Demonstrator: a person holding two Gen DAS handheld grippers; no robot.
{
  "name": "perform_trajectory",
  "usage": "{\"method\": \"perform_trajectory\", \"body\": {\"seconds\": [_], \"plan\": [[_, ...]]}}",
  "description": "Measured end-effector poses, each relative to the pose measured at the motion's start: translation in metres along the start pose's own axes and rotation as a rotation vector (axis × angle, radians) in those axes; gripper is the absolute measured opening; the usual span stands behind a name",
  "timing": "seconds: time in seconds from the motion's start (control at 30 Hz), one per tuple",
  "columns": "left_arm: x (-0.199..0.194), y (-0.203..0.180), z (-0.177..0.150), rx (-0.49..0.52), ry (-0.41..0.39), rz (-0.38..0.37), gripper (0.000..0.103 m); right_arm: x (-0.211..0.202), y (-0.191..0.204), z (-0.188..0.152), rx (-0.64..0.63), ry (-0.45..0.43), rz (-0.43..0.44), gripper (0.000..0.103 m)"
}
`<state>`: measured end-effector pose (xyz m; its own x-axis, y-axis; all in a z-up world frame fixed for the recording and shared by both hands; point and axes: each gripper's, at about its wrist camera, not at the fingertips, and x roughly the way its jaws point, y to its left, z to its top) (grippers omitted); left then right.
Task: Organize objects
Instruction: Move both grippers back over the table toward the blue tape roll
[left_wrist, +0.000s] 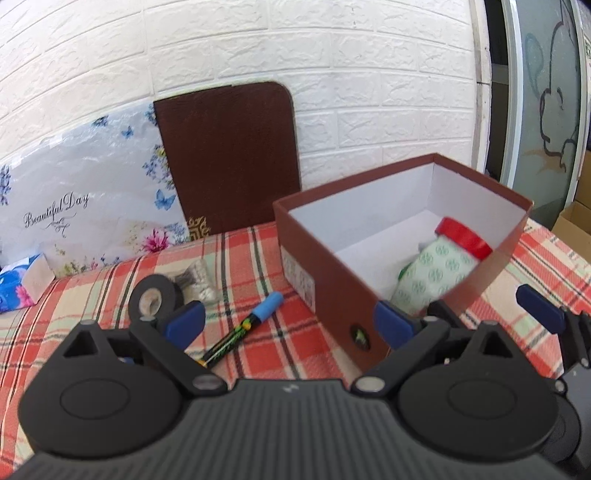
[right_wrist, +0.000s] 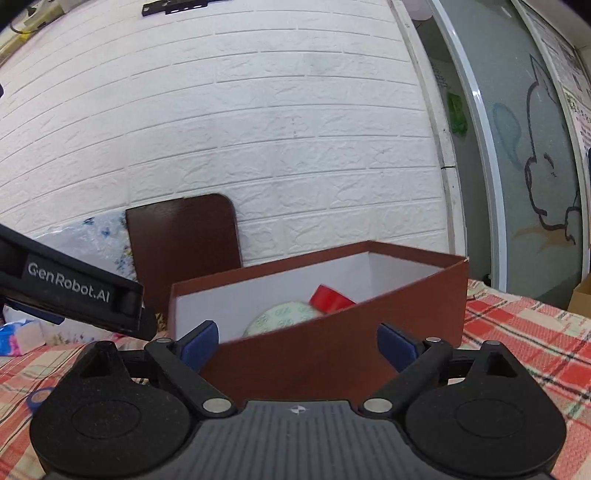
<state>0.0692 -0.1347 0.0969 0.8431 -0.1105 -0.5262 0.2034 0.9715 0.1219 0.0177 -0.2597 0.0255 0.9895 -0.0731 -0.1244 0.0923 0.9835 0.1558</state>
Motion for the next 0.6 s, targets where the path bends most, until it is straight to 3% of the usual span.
{"method": "perform_trajectory", "body": {"seconds": [0.4, 0.6], "plan": [[0.015, 0.056, -0.055, -0.083, 0.143, 0.12, 0.099, -0.025, 0.042, -0.022, -0.106, 0.148, 0.162, 0.093], [0.018, 0.079, -0.075, -0.089, 0.161, 0.174, 0.099, -0.026, 0.061, -0.026, -0.143, 0.211, 0.208, 0.093]]}}
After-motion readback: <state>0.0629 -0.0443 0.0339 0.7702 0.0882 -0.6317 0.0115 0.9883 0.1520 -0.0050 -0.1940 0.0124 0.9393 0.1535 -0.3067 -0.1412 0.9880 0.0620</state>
